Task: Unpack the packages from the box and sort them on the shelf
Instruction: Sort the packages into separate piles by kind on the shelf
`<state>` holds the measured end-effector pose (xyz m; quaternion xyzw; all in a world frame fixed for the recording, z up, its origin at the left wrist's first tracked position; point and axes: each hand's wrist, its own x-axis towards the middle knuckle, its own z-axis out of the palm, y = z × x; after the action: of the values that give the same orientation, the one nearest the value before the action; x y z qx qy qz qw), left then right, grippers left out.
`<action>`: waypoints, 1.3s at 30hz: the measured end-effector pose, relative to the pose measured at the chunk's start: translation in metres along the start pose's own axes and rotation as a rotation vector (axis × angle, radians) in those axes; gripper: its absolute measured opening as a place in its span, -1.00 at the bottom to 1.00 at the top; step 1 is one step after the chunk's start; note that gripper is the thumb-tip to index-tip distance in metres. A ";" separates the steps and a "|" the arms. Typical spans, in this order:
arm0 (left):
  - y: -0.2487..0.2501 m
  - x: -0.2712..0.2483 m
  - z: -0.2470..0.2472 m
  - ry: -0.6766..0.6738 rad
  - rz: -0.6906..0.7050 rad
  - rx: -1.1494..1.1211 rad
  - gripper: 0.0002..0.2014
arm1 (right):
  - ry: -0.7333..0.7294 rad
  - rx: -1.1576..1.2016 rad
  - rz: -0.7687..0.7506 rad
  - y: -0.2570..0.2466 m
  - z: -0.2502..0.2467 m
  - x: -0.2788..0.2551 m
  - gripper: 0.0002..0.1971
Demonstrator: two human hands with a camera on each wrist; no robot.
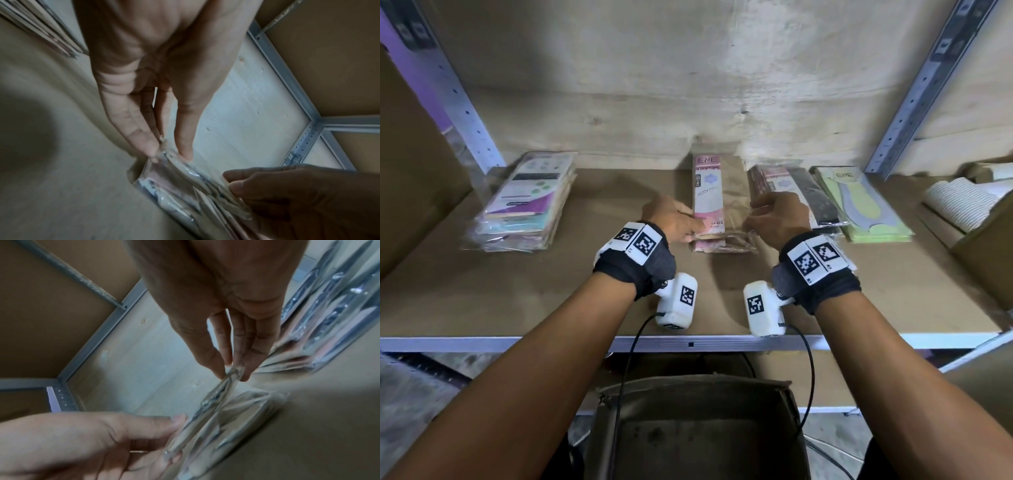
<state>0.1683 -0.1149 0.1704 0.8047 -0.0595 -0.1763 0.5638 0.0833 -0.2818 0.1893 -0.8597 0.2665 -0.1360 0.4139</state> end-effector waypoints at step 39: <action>-0.020 -0.020 -0.189 0.426 0.165 0.002 -0.68 | -0.507 0.290 -0.202 -0.095 0.102 -0.042 -0.96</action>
<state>0.2144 0.0661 0.2130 0.8168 -0.0046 0.0444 0.5752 0.1283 -0.1439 0.1994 -0.8203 0.0455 0.0057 0.5701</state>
